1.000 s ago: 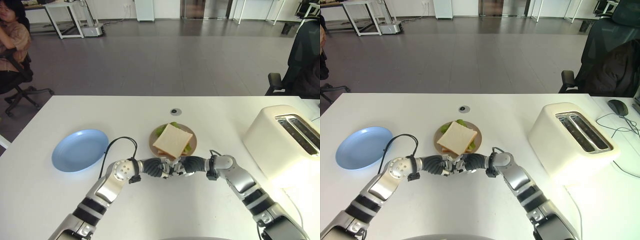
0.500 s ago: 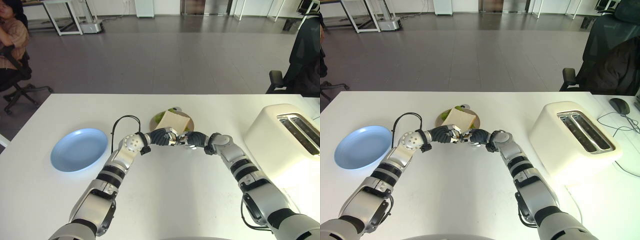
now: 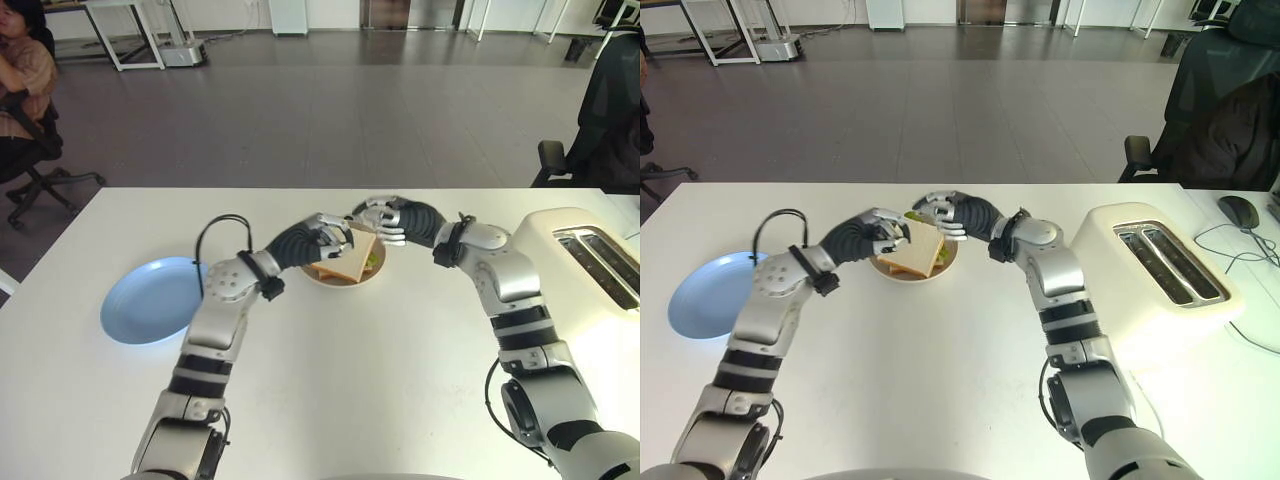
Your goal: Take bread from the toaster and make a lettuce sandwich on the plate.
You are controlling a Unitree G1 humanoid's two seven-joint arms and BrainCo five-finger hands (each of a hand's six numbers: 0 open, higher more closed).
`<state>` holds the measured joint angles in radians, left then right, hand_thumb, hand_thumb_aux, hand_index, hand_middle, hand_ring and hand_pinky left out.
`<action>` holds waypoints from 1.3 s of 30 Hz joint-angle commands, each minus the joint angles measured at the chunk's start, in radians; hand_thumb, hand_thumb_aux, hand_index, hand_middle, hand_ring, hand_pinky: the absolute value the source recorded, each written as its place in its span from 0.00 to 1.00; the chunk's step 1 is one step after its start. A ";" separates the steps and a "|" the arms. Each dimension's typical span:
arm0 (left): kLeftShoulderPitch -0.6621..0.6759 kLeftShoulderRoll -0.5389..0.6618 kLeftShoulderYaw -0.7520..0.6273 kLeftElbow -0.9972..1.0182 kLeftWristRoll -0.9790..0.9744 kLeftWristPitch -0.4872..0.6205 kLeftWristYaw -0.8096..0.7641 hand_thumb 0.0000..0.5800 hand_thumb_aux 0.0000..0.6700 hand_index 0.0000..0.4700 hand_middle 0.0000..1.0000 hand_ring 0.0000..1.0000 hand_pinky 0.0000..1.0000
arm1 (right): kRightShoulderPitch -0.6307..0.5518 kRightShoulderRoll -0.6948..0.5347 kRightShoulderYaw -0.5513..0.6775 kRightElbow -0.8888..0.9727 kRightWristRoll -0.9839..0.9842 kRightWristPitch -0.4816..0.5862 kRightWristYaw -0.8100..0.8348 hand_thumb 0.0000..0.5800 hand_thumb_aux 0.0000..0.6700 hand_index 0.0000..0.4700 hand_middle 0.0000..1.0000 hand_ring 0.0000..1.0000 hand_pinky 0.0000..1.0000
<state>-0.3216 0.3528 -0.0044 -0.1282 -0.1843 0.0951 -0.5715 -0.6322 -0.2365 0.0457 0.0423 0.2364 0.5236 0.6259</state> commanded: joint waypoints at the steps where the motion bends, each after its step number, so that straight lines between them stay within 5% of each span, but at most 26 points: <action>1: 0.168 -0.077 0.063 -0.203 0.030 0.098 0.201 0.00 0.00 0.00 0.00 0.00 0.00 | 0.162 0.060 -0.006 -0.211 -0.019 0.013 -0.154 0.00 0.00 0.00 0.00 0.00 0.00; 6: 0.494 -0.215 0.075 -0.344 0.178 0.053 0.465 0.00 0.00 0.00 0.00 0.00 0.00 | 0.453 0.111 0.132 -0.334 -0.200 -0.232 -0.335 0.00 0.00 0.00 0.00 0.00 0.00; 10: 0.599 -0.304 0.043 -0.371 0.240 0.026 0.580 0.00 0.00 0.00 0.00 0.00 0.00 | 0.561 0.157 0.186 -0.278 -0.237 -0.355 -0.393 0.00 0.00 0.00 0.00 0.00 0.00; 22: 0.605 -0.264 0.013 -0.235 0.251 -0.194 0.532 0.00 0.00 0.00 0.00 0.00 0.00 | 0.574 0.166 0.170 -0.113 -0.268 -0.549 -0.445 0.00 0.00 0.00 0.00 0.00 0.00; 39: 0.574 -0.237 0.033 -0.204 0.136 -0.220 0.426 0.00 0.00 0.00 0.00 0.00 0.00 | 0.549 0.191 0.095 -0.085 -0.228 -0.560 -0.465 0.00 0.00 0.00 0.00 0.00 0.00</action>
<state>0.2632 0.1052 0.0194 -0.3499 -0.0393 -0.1321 -0.1396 -0.0699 -0.0426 0.1495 -0.0389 0.0013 -0.0489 0.1571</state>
